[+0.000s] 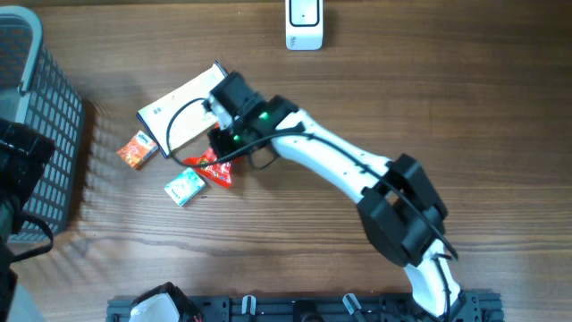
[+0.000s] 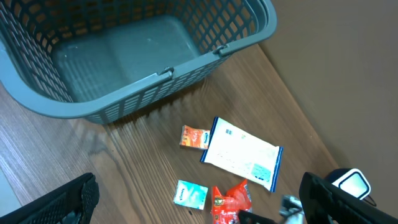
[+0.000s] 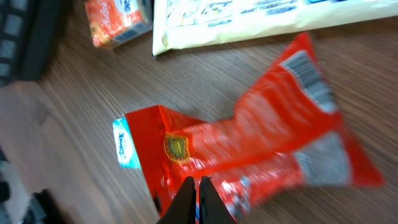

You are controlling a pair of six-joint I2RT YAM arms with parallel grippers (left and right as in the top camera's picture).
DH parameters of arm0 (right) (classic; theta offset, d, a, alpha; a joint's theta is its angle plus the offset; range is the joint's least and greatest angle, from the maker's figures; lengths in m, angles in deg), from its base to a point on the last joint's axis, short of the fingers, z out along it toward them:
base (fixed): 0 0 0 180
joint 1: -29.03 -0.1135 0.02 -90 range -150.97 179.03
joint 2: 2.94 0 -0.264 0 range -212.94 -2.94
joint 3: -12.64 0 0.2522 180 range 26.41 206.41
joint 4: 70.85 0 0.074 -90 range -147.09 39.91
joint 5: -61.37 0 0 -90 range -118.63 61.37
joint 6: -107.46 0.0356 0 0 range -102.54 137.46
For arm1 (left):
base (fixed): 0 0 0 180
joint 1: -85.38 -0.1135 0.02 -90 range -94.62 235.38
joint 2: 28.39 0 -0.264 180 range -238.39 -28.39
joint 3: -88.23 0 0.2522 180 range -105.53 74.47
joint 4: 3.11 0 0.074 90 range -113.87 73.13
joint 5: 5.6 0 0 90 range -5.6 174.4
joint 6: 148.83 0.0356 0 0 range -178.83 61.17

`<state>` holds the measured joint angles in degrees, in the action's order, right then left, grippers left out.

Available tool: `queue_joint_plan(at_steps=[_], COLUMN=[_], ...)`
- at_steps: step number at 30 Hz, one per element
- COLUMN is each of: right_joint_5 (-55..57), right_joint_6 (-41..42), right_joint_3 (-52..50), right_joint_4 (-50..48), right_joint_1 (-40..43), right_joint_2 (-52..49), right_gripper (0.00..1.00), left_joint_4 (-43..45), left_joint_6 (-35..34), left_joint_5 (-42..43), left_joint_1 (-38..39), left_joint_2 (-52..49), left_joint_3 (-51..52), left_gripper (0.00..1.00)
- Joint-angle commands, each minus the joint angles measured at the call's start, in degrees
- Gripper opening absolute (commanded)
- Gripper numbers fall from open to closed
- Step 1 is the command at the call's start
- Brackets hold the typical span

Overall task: Scan the item barcode
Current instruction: 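Grasp the red snack bag with the right gripper, then lift the red bag and turn it to show its barcode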

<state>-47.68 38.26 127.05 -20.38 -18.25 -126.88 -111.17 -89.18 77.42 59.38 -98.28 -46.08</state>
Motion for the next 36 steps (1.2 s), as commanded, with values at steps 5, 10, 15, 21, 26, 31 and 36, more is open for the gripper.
queue_joint_plan(at_steps=[5, 10, 15, 21, 26, 31, 36], right_joint_5=[6.16, 6.36, 11.34, 5.35, -0.94, -14.62, -20.09], right_joint_6=[3.41, 3.52, 6.78, -1.33, -1.22, -1.05, 4.85], right_joint_3=[-0.15, -0.13, -0.13, -0.13, -0.15, -0.17, -0.17], right_joint_4=[-1.51, 0.44, 7.98, 10.60, 6.60, -1.53, -6.56], right_joint_1=[-0.26, 0.94, 4.72, 8.79, 8.83, 8.85, 9.29], right_joint_2=[-6.12, -8.15, -3.30, 6.27, 5.79, 0.04, -9.11], right_gripper=[0.04, 0.04, 0.04, 0.04, 0.06, 0.04, 0.04], left_joint_4=[0.15, 0.15, 0.15, 0.15, 0.15, 0.15, 0.15], left_joint_6=[-0.57, -0.57, -0.57, -0.57, -0.57, -0.57, -0.57], left_joint_5=[0.28, 0.28, 0.28, 0.28, 0.28, 0.28, 0.28], left_joint_1=[-0.39, -0.39, -0.39, -0.39, -0.39, -0.39, -0.39], left_joint_2=[0.09, 0.09, 0.09, 0.09, 0.09, 0.09, 0.09], left_joint_3=[-0.13, -0.13, -0.13, -0.13, -0.13, -0.13, -0.13], left_gripper=[1.00, 1.00, 1.00, 1.00, 1.00, 1.00, 1.00])
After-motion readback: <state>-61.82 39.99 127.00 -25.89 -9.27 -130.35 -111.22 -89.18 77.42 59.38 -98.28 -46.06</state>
